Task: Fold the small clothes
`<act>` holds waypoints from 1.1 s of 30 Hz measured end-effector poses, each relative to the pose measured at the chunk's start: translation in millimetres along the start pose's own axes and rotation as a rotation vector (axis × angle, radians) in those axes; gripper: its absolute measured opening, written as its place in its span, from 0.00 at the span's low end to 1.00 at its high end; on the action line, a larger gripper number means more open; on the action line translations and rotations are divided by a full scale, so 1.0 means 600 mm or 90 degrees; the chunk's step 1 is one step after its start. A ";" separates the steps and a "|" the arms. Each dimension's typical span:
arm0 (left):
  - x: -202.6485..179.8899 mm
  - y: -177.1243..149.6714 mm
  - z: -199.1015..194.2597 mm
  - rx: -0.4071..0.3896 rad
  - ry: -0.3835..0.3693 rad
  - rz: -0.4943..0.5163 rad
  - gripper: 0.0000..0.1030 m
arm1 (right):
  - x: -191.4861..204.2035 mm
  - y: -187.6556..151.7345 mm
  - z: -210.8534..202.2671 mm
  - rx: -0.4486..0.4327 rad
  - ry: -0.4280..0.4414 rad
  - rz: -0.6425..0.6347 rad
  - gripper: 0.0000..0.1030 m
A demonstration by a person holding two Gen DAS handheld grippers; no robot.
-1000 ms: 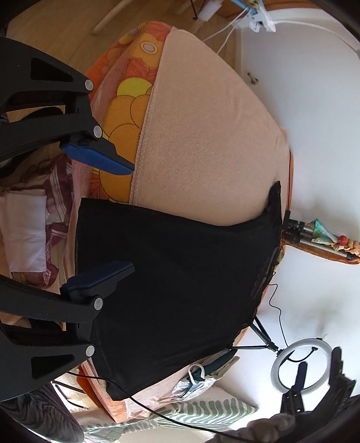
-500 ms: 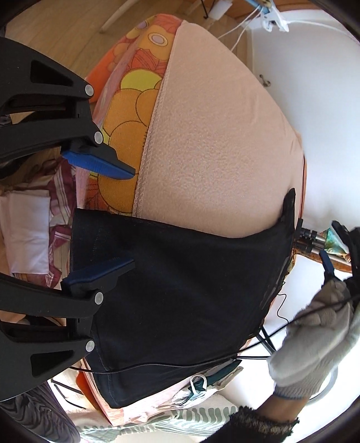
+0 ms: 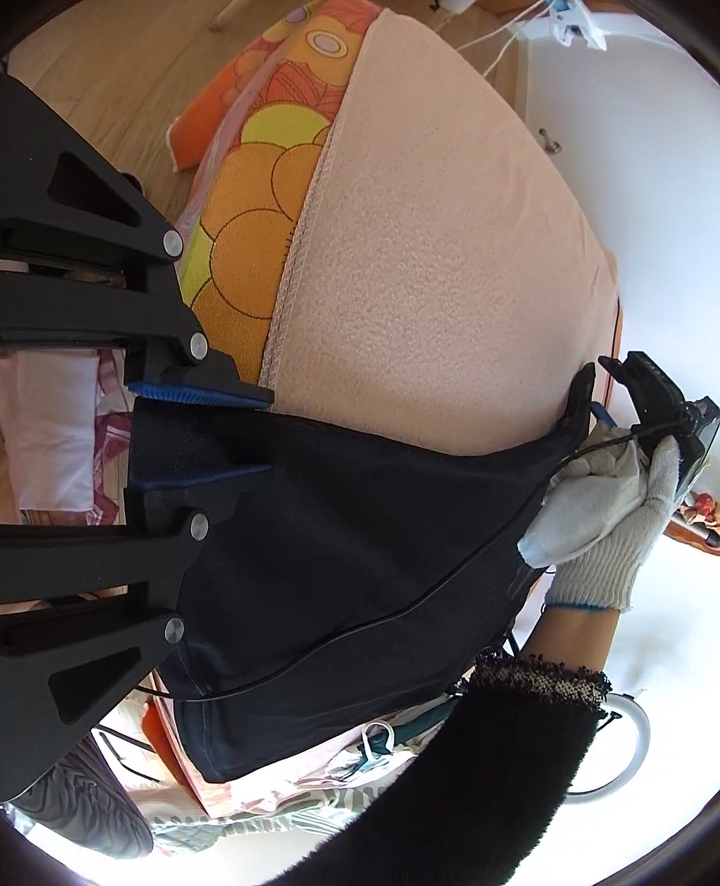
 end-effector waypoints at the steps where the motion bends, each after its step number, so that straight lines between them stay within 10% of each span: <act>1: 0.001 0.000 0.000 0.001 -0.005 -0.003 0.10 | 0.002 0.001 0.008 0.001 -0.005 -0.004 0.54; 7: 0.005 0.002 0.003 0.002 -0.027 -0.022 0.05 | -0.001 -0.002 0.037 0.010 -0.034 -0.020 0.41; 13: 0.002 0.004 -0.006 -0.014 -0.039 -0.014 0.02 | -0.016 -0.005 0.037 0.005 -0.048 -0.029 0.04; 33: -0.102 0.005 -0.012 -0.007 -0.127 0.081 0.02 | -0.192 -0.033 -0.139 -0.085 -0.106 0.026 0.02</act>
Point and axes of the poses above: each gripper's, at about its wrist camera, not at the fingertips, and z roughly the way its jaws point, x to its left, y to its top, the point moved 2 cm from there along z, roughly the way its jaws point, and after that the axes turned 4 degrees about -z, right-handed, at the moved point
